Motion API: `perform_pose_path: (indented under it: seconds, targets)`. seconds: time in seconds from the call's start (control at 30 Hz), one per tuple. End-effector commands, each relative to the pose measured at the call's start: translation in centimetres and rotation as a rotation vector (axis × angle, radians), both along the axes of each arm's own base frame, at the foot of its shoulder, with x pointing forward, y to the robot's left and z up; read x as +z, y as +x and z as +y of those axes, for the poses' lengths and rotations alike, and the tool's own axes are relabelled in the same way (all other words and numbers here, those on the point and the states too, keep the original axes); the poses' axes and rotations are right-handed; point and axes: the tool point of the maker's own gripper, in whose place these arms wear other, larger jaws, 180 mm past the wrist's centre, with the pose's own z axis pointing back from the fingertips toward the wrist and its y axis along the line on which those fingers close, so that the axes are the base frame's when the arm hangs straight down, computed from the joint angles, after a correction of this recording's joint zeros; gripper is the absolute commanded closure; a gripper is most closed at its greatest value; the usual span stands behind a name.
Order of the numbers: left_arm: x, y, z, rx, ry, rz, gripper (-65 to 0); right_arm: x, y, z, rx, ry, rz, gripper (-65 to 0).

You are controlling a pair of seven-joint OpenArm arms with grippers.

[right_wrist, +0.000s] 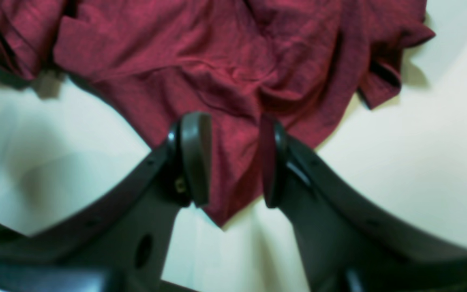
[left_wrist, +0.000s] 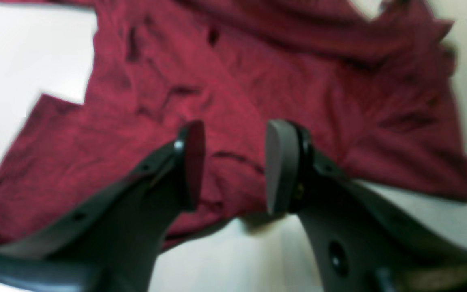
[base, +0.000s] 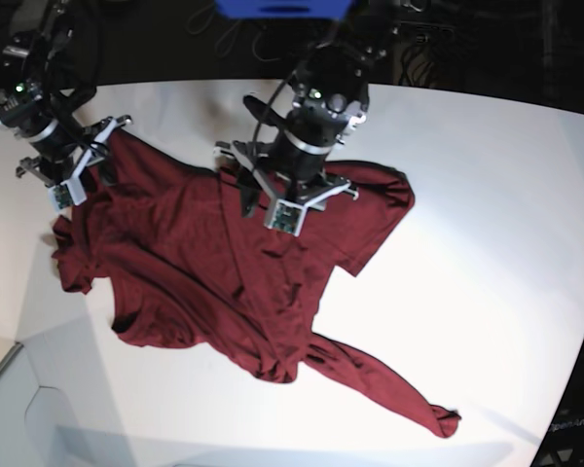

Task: Layout the t-shirt on the table in an organized manner, then fold the t-shirt properly
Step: 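Move the left gripper over the shirt's middle and grasp the cloth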

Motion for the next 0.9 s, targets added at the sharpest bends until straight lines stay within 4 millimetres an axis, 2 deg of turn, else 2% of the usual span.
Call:
perform_pose_path:
  seconds: [0.0,0.23,0.4,0.5,0.7,0.87]
  targets:
    - [1.1,1.3,-0.1,0.015,-0.019,-0.040,-24.1,1.1,0.6,-0.1,0.003,0.001,-0.044,-21.0]
    - [0.5,3.5,-1.4,0.011,-0.015,-0.031,-24.1,1.0,0.6,-0.1,0.003,0.000,-0.041,-20.9]
    - [-0.8,3.7,-1.6,0.004,0.005,0.000,-23.8,0.7,0.0,-0.2,0.003,-0.001,-0.026,-20.9]
    - [-0.8,3.9,-0.9,0.021,0.006,0.000,-23.8,0.7,0.0,-0.2,0.005,-0.003,-0.026,-21.0]
    - [-1.5,5.2,2.2,0.120,0.004,0.020,-23.8,0.7,0.0,-0.3,0.005,-0.004,-0.026,-21.0]
    - [-2.7,5.1,2.2,0.117,0.019,0.051,-23.8,0.8,0.2,-0.2,0.005,-0.002,-0.030,-21.0]
